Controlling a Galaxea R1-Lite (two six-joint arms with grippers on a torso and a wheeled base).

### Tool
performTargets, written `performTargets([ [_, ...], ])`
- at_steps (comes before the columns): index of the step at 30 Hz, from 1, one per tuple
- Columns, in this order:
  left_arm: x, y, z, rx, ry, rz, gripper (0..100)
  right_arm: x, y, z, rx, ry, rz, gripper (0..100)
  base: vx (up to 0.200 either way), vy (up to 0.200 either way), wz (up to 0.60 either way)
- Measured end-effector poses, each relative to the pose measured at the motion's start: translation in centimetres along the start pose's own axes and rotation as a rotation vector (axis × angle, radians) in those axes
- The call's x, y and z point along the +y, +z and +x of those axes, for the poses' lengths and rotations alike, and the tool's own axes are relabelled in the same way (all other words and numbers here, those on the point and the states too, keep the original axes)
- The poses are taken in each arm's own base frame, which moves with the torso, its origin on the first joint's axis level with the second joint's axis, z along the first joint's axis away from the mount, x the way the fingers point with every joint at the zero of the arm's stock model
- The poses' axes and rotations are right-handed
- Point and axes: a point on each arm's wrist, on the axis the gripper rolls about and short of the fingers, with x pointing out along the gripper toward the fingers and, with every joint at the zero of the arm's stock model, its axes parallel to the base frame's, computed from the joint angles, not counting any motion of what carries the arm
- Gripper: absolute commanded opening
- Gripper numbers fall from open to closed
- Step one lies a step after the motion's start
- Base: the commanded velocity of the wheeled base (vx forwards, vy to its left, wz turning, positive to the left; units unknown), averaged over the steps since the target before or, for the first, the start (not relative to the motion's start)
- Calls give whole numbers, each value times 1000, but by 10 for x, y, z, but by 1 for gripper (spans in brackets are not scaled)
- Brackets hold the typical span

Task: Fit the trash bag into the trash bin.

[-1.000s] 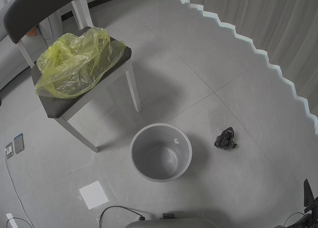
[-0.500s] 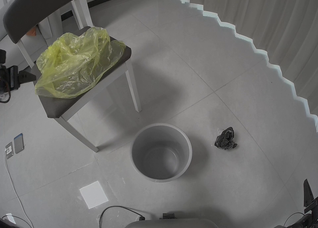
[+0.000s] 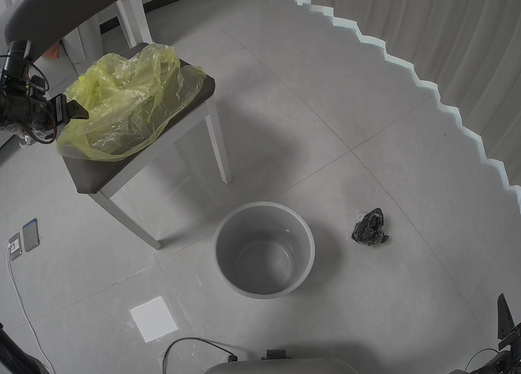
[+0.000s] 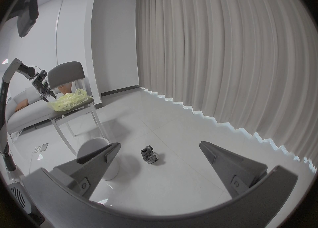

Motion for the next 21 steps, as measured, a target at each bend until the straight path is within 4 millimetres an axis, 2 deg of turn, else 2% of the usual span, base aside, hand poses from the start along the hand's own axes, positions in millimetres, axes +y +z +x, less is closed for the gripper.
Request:
performTargets([
  [10, 6, -3, 32, 47, 16, -7, 100, 0, 0, 0, 0, 0, 0, 100, 0, 0, 0],
  [17, 7, 1, 44, 20, 15, -6, 100, 0, 0, 0, 0, 0, 0, 100, 0, 0, 0],
  [21, 4, 1, 41, 18, 8, -2, 100, 0, 0, 0, 1, -1, 0, 100, 0, 0, 0],
])
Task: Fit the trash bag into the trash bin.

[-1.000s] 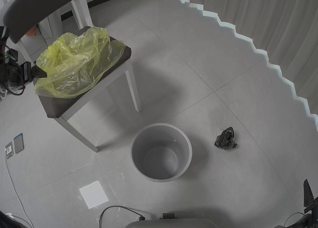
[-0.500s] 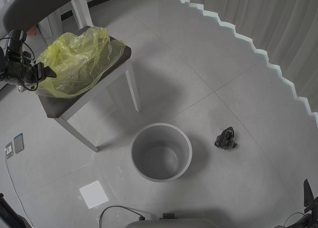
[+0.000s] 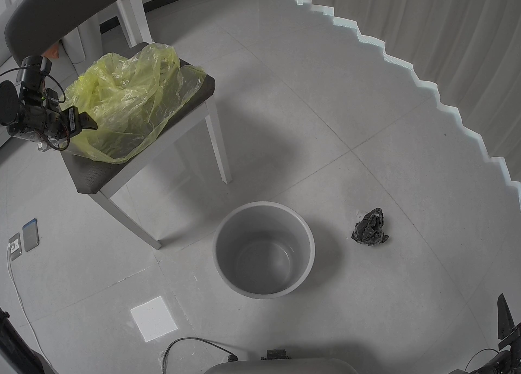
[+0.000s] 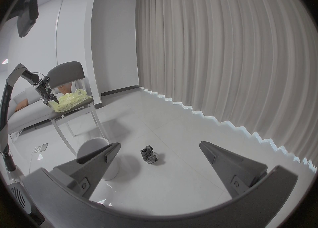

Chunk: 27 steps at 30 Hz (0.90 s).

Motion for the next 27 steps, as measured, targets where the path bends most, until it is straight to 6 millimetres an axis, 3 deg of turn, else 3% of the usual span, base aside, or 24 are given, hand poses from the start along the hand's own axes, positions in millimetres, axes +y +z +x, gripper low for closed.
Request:
performTargets([
  [8, -3, -11, -19, 33, -13, 4, 100, 0, 0, 0, 0, 0, -7, 100, 0, 0, 0],
  [15, 3, -29, -19, 85, 8, 1, 100, 0, 0, 0, 0, -1, -9, 100, 0, 0, 0],
  [27, 3, -19, -9, -6, -1, 1, 100, 0, 0, 0, 0, -1, -10, 100, 0, 0, 0],
])
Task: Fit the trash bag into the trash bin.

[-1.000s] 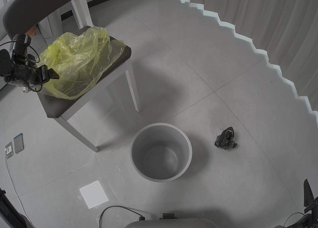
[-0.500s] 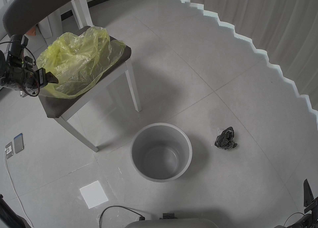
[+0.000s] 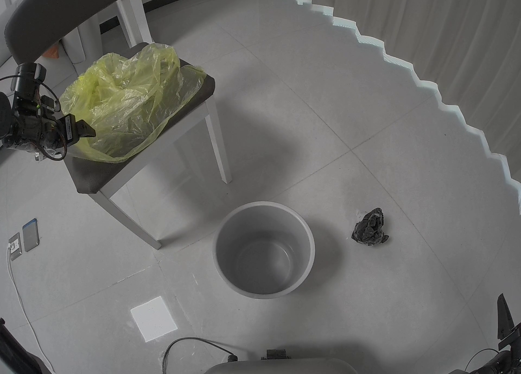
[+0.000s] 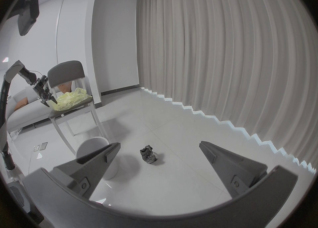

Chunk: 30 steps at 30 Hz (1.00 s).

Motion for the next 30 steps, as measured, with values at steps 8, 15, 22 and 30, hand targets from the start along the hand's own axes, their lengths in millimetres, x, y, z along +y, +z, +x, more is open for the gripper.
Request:
performTargets([
  [8, 10, 3, 1, -9, 21, -17, 100, 0, 0, 0, 0, 0, -1, 100, 0, 0, 0],
  [15, 14, 4, 2, -11, 26, -25, 100, 0, 0, 0, 0, 0, 1, 100, 0, 0, 0],
  [22, 14, 6, 7, -32, 20, -23, 0, 0, 0, 0, 0, 4, 5, 100, 0, 0, 0],
  [30, 13, 5, 11, -19, 20, -22, 0, 0, 0, 0, 0, 5, 6, 100, 0, 0, 0],
])
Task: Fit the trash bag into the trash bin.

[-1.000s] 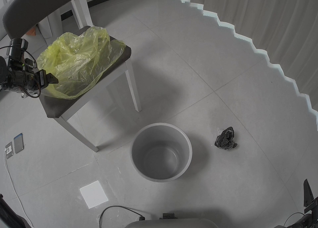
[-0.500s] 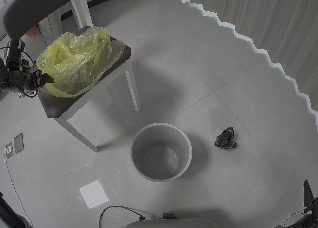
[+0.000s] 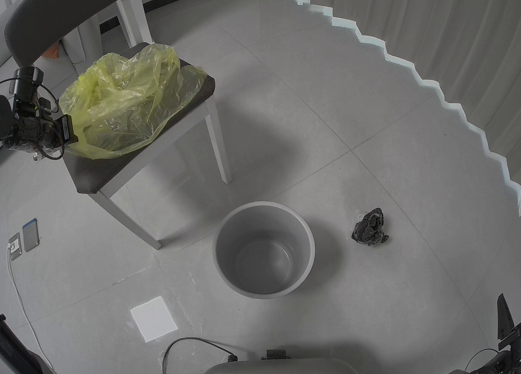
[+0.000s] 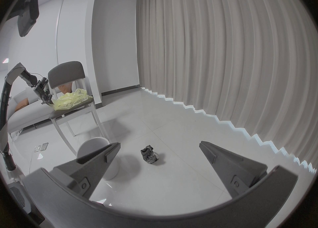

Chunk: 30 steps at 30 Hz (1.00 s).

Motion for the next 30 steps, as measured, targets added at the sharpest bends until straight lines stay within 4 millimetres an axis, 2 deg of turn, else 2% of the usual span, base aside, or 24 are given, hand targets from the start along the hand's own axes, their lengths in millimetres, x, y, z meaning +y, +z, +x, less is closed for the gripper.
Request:
performTargets([
  [6, 0, 4, -1, -10, 0, 0, 0, 0, 0, 0, 0, -1, -1, 100, 0, 0, 0],
  [14, -2, 8, -13, -27, -3, 10, 0, 0, 0, 0, 0, -1, -2, 100, 0, 0, 0],
  [20, -12, 7, -25, -43, -25, 57, 0, 0, 0, 0, -4, 11, 3, 100, 0, 0, 0],
  [23, -18, 5, -28, -44, -38, 99, 0, 2, 3, -1, -9, 97, 2, 100, 0, 0, 0],
  [26, -22, 4, -32, -48, -49, 136, 0, 4, 17, -3, -40, 162, 3, 100, 0, 0, 0],
  [30, -29, 3, -39, -62, -73, 178, 0, 8, 50, -3, -60, 210, 8, 100, 0, 0, 0],
])
